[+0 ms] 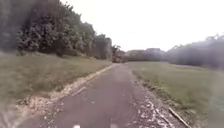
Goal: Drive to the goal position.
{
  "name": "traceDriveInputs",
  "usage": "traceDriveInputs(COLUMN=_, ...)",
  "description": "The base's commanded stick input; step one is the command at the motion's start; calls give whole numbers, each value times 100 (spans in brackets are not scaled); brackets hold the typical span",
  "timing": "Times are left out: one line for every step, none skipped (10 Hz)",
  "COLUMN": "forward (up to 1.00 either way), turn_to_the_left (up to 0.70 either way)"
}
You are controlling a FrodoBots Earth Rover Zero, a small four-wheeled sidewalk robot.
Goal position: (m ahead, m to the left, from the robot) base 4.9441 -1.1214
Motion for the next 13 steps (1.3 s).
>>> traceDriveInputs(forward=70, turn_to_the_left=0)
traceDriveInputs(forward=70, turn_to_the_left=0)
traceDriveInputs(forward=70, turn_to_the_left=-6)
traceDriveInputs(forward=70, turn_to_the_left=-12)
traceDriveInputs(forward=70, turn_to_the_left=-10)
traceDriveInputs(forward=70, turn_to_the_left=-4)
traceDriveInputs(forward=70, turn_to_the_left=-3)
traceDriveInputs(forward=70, turn_to_the_left=-8)
traceDriveInputs(forward=70, turn_to_the_left=-11)
traceDriveInputs(forward=70, turn_to_the_left=-5)
traceDriveInputs(forward=70, turn_to_the_left=0)
traceDriveInputs(forward=70, turn_to_the_left=0)
traceDriveInputs(forward=70, turn_to_the_left=0)
